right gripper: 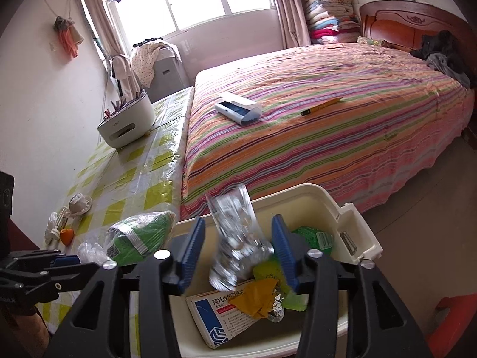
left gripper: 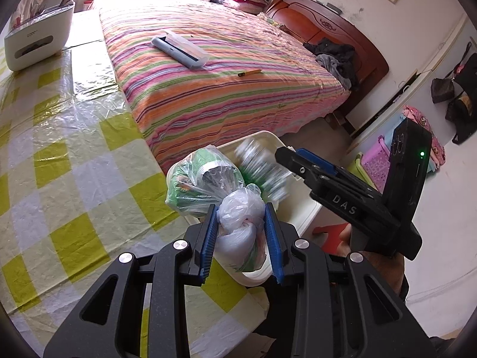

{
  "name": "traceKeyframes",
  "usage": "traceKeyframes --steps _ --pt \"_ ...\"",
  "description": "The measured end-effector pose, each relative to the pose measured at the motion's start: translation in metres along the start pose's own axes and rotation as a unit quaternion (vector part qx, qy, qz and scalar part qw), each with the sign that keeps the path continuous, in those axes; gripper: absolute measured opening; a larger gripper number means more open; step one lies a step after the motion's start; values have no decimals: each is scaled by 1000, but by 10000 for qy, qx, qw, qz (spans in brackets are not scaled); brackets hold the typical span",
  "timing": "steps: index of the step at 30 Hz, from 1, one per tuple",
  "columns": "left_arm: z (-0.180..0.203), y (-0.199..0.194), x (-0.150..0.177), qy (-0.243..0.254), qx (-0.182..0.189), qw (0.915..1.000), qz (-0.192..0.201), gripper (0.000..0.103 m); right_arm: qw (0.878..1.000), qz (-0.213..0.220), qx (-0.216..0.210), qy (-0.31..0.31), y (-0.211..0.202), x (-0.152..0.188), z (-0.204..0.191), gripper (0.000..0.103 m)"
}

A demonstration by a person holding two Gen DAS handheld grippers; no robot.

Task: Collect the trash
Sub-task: 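Open the right tool to drop the blister pack while the left tool drops the white bag into the bin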

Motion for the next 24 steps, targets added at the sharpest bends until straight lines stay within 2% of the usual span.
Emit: traceKeyframes --steps 6,24 --pt "2 6 1 13 14 10000 -56 30 9991 146 23 400 -4 -4 15 58" --pt "17 23 5 175 147 9995 -232 30 9980 280 72 563 -8 -9 25 58"
Point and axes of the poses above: each gripper's, at about its wrist camera, not at the fingertips, and y roughly the way its jaws point, z to its right, x to its underside, the point moved 1 cm from there along y, roughly the way its jaws point, and after that the axes turned 12 degrees about z, right-handed, at the moved point
